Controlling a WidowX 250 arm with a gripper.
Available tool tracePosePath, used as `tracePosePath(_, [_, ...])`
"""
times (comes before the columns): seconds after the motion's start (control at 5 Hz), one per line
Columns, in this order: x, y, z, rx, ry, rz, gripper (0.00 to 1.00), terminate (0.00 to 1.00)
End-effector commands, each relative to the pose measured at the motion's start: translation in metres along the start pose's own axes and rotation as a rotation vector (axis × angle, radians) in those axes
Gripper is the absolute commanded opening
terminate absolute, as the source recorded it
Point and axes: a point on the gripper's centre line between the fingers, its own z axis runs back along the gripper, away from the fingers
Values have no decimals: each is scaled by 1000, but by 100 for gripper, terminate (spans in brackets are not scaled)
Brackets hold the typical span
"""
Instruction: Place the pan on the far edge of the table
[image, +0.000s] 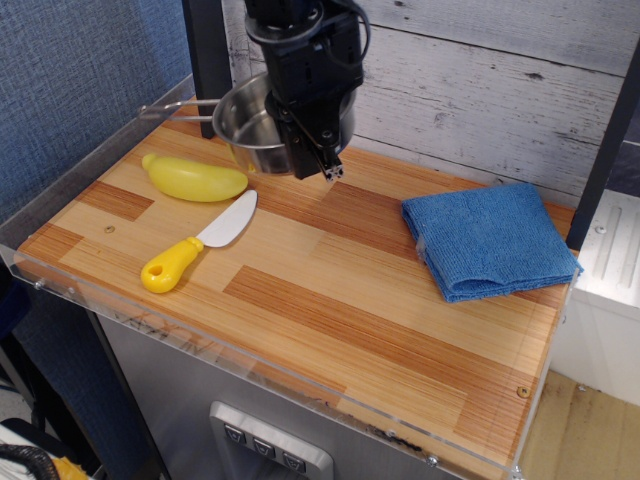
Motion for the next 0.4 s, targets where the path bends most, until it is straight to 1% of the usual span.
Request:
tracePosePath(0.0, [-6, -54, 20, -1, -45, -112, 0, 0])
tracePosePath(0.2, [-10, -74, 10, -5, -26, -146, 0, 0])
